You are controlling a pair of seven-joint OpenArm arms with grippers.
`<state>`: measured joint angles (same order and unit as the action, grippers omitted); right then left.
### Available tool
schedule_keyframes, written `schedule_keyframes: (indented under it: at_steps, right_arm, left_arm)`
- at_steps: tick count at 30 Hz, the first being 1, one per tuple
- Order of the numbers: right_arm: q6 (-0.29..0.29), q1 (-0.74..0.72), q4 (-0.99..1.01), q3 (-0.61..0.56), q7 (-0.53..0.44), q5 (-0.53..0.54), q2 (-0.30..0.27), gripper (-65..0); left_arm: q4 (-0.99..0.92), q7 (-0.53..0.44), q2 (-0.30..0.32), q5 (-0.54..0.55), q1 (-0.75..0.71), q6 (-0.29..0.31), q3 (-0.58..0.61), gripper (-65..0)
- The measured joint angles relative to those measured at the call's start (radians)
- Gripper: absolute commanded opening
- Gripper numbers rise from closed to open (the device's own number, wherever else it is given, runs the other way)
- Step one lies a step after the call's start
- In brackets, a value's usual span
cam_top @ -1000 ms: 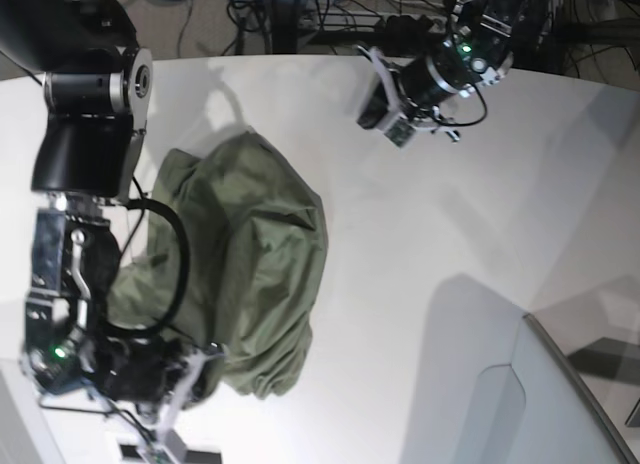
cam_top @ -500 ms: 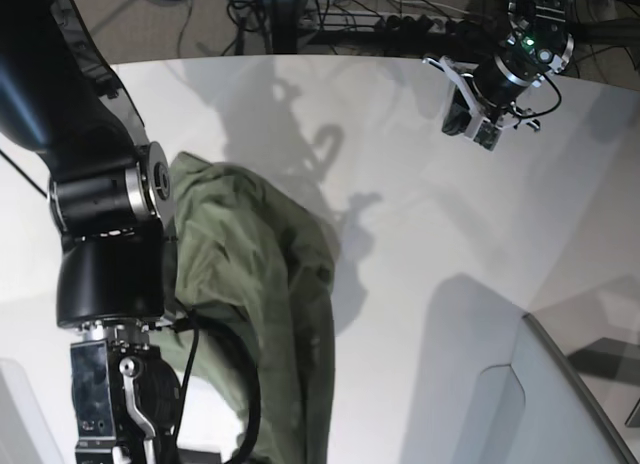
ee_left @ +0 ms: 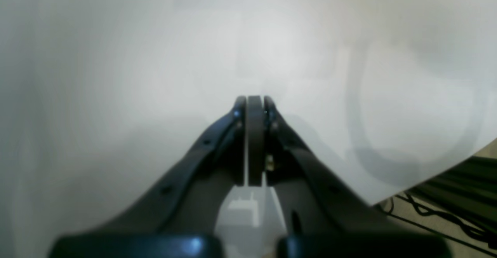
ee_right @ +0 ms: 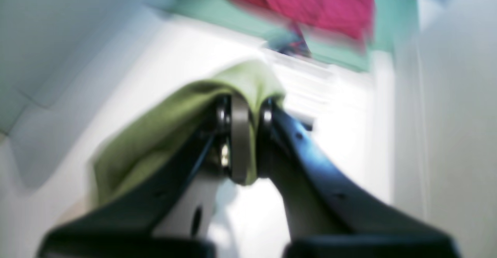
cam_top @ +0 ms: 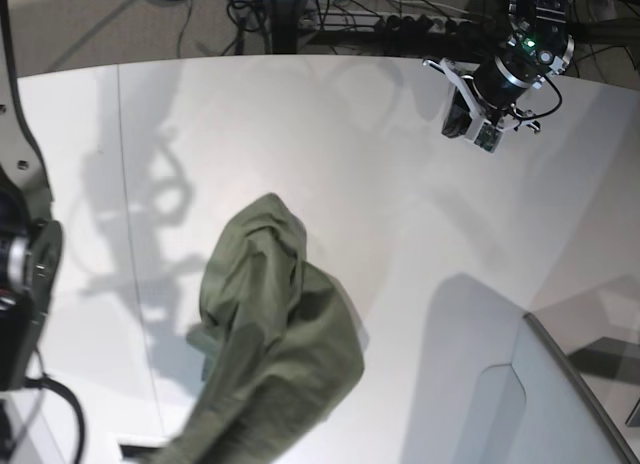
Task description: Layout the t-shirt on the table in an organized manner, then fold the t-shirt properly
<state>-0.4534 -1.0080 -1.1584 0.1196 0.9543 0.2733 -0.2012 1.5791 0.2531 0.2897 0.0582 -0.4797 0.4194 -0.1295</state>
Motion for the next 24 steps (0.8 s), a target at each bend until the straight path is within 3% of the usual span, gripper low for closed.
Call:
schedule_keyframes:
  at_steps: [5,10,13,16,21,24]
  right_arm:
    - [-0.012,0.023,0.122,0.133,-0.083,0.016,-0.137,-65.0]
    - [0.005,0.102,0.154,0.231,-0.102,0.006,-0.298,-65.0]
    - [0.005,0.221,0.153,0.234,-0.115,0.007,-0.301,-65.0]
    - [-0.011,0.333,0.166,0.269,-0.100,0.016,-0.253,-65.0]
    - [0.003,0.404,0.166,0.320,-0.138,0.005,-0.266,-65.0]
    - [-0.003,0.406,0.162,0.319,-0.150,0.018,-0.256,-65.0]
  left_arm:
    - [0.000,0.001,0.000,-0.001,0.000,0.000,0.005,-65.0]
    - [0.000,-0.001,-0.001,0.000,0.003,0.000,0.006,-65.0]
    - [0.000,0.001,-0.006,-0.001,0.003,0.000,0.006,-65.0]
    - [-0.003,0.005,-0.026,-0.002,0.023,0.000,0.007,-65.0]
    - [-0.005,0.006,-0.113,-0.005,0.098,0.001,0.012,-65.0]
    - [-0.006,0.009,-0.131,-0.006,0.180,-0.002,0.121,-50.0]
